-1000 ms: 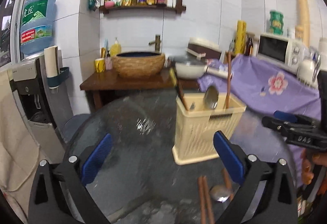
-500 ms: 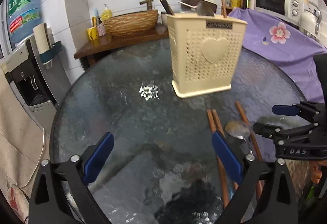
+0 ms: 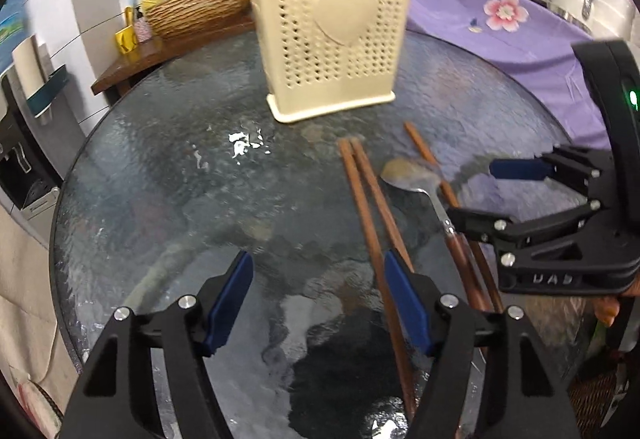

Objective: Organize utensils
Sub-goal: 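Move both tools back down to the remaining wooden chopsticks on the table, then close the left tool on one wooden chopstick while the right grasps another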

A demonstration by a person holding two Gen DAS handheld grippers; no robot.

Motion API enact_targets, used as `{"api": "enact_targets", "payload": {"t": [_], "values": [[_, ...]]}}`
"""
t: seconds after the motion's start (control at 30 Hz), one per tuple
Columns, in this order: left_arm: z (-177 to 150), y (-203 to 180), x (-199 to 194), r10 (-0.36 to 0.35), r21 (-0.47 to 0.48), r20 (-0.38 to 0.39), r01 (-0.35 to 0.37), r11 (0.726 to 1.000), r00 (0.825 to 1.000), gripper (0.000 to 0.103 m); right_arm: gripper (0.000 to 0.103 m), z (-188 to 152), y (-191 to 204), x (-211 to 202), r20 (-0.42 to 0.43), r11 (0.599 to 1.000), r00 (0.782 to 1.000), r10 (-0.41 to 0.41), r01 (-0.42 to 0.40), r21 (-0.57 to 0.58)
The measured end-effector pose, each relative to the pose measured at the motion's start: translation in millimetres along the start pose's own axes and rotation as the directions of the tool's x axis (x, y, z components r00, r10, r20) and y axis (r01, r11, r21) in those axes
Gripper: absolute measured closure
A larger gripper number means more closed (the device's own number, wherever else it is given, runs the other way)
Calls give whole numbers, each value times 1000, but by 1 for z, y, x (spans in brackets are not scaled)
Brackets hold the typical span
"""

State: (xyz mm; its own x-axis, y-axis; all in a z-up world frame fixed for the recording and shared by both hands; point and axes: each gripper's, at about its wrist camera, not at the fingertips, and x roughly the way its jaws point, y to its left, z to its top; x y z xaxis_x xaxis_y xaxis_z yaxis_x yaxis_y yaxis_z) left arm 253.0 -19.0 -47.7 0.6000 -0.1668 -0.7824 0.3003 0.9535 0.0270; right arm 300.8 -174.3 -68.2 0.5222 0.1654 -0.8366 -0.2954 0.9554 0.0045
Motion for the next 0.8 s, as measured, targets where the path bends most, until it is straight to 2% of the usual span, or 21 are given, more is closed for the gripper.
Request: {"api": "enact_targets", "payload": {"t": [0.1, 0.3, 0.37, 0.47, 0.6, 0.8], "values": [[0, -1, 0, -28, 3, -5, 28, 1000, 1000, 36, 29, 1, -6, -1, -5, 1000, 1000, -15, 15, -7], [-2, -9, 4, -19, 38, -32, 20, 999, 999, 38, 29, 0, -30, -5, -20, 998, 998, -55, 55, 13], [-4, -10, 6, -15, 40, -43, 17, 999, 999, 46, 29, -1, -37, -7, -21, 999, 999, -46, 47, 23], [-4, -6, 8, -25, 25, -48, 26, 999, 999, 50, 29, -1, -42, -5, -28, 999, 999, -33, 33, 25], [2, 0, 11, 28, 42, -49, -26, 999, 998, 53, 31, 3, -42, -1, -30, 999, 999, -23, 23, 24], [14, 25, 18, 39, -5, -75, -40, 999, 996, 53, 37, 19, -42, 8, -44, 1000, 999, -12, 13, 25]]}}
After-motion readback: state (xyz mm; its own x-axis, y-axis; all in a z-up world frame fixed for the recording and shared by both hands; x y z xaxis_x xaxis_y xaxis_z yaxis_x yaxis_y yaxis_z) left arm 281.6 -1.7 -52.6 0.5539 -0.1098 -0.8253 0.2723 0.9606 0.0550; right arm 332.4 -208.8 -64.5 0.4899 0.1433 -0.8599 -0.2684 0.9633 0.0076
